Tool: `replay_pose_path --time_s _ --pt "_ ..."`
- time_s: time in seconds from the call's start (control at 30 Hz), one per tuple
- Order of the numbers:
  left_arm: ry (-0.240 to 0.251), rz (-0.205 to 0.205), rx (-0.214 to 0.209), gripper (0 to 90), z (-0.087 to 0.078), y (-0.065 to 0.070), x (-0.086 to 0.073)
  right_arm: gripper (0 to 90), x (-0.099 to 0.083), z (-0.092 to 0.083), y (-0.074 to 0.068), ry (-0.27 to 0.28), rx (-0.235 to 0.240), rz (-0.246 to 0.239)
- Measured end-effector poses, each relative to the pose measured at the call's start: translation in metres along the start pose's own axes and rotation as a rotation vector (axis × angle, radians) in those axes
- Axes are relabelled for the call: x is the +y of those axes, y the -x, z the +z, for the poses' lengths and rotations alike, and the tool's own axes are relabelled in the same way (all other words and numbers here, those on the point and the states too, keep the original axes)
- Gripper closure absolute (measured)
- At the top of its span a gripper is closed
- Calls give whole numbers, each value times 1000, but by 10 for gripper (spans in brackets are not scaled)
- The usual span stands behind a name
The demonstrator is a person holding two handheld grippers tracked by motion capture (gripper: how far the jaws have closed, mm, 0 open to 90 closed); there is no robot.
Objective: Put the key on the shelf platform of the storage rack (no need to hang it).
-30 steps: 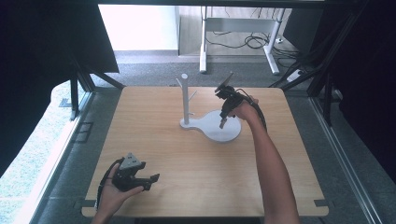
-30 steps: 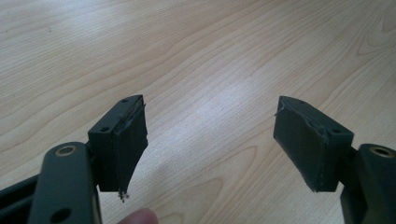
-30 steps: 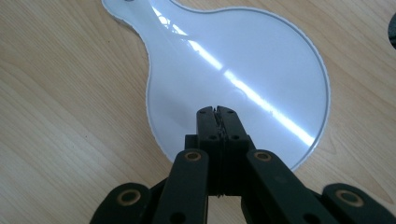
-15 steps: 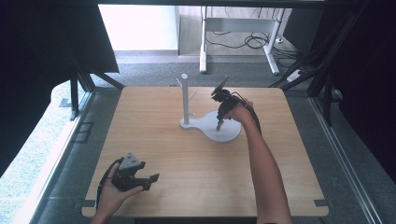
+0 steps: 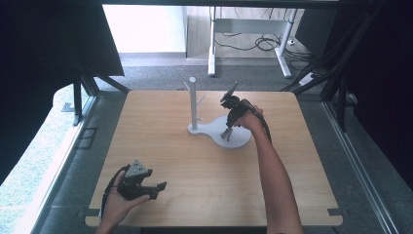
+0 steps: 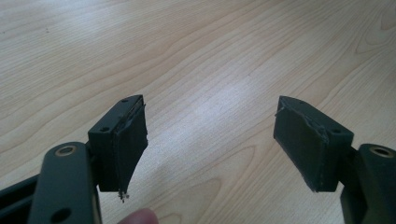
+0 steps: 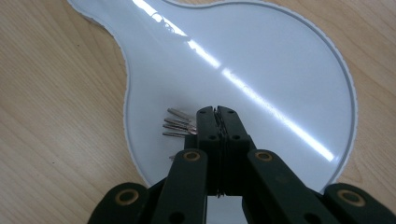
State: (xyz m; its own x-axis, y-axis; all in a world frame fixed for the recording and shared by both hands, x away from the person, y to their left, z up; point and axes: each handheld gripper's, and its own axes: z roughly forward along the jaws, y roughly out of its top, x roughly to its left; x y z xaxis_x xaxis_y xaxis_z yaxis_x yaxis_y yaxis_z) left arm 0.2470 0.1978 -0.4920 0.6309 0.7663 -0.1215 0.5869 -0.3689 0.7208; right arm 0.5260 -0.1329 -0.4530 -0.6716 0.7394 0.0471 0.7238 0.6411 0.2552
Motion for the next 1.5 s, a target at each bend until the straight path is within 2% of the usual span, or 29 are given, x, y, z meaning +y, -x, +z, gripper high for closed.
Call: replay_pose_path --time_s 0.27,0.57,0.8,0.83,0.9,1.17,1.5 --pt "-3 0 0 260 1 0 0 889 -3 8 5 -8 -14 12" --pt "-8 3 -2 260 2 0 0 883 -7 12 7 0 -4 16" --pt "-10 0 -4 260 2 0 0 806 -8 8 8 18 -12 18" --pt "-11 1 -4 260 2 0 0 758 -8 6 8 23 -9 25" --pt "-10 1 -4 260 2 1 0 740 -8 5 7 24 -8 28" --pt "-9 0 -4 260 1 1 0 586 -12 -15 6 103 -20 30" --pt "-8 10 -8 260 1 2 1 503 -24 -28 -2 163 -6 11"
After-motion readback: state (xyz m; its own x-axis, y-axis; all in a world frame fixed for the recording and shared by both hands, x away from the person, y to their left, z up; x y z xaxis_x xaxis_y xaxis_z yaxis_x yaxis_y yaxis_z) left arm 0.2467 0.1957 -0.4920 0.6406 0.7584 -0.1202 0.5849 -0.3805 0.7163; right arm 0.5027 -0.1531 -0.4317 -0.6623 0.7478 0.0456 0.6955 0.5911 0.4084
